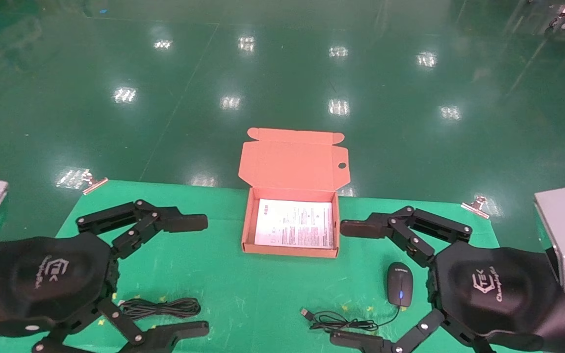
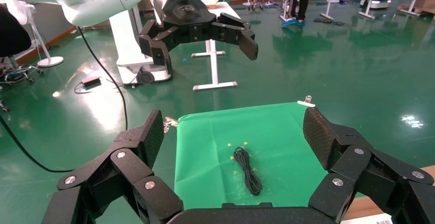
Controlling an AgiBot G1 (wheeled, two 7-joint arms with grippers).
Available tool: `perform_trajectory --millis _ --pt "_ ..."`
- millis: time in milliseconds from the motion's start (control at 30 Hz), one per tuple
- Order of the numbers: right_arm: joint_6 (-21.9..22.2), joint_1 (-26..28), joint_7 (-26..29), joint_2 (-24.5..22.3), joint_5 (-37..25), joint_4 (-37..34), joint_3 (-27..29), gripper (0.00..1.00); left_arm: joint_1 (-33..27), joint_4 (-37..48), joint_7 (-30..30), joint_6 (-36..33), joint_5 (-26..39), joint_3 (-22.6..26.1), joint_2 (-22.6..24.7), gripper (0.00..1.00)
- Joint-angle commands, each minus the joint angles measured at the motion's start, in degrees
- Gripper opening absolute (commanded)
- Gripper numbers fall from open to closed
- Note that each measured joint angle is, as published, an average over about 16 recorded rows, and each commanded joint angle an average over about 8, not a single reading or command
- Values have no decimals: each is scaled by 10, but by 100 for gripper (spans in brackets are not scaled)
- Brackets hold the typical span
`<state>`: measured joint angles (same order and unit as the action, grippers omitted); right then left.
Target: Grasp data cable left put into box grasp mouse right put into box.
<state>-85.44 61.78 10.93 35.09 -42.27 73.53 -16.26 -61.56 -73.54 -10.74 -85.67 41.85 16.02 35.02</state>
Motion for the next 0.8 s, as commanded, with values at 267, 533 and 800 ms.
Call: perform_trajectory --millis 267,533,800 --pt "0 0 0 0 0 0 0 100 0 0 0 0 0 0 0 100" --pt "-1 1 -2 -1 -3 0 -1 100 -1 1 -1 -1 5 3 -1 100" --pt "-7 21 -23 -9 -56 12 -14 100 -24 5 -15 -11 49 24 -8 100"
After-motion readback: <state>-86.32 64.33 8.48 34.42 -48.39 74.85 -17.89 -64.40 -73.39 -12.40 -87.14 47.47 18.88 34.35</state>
